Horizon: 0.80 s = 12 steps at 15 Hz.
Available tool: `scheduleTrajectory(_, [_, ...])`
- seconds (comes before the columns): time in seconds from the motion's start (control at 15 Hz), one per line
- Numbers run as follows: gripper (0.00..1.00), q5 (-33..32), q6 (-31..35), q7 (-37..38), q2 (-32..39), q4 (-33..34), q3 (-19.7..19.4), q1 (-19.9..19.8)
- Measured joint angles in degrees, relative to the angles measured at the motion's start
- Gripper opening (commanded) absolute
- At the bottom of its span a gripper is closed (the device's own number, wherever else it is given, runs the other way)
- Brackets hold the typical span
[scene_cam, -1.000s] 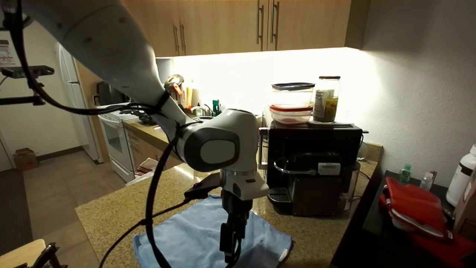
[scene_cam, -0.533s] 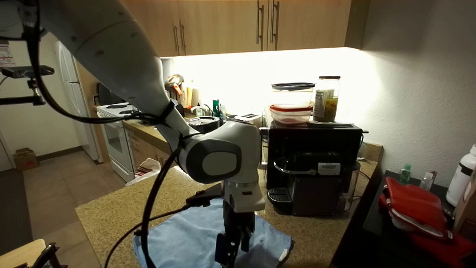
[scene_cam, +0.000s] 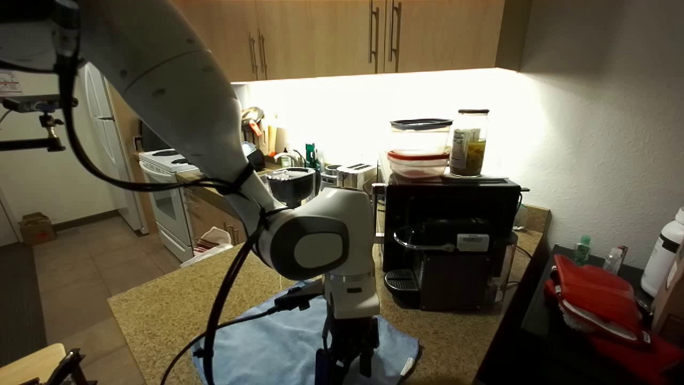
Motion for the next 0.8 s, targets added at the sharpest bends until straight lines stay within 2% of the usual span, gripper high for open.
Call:
scheduleTrajectory(0.33, [1.00,-1.13,2.17,1.20,0.48,-0.05,-0.37,1.62])
scheduleTrajectory(0.8, [1.00,-1.09,2.60,1.19,-5.05,-2.85,5.75,4.81])
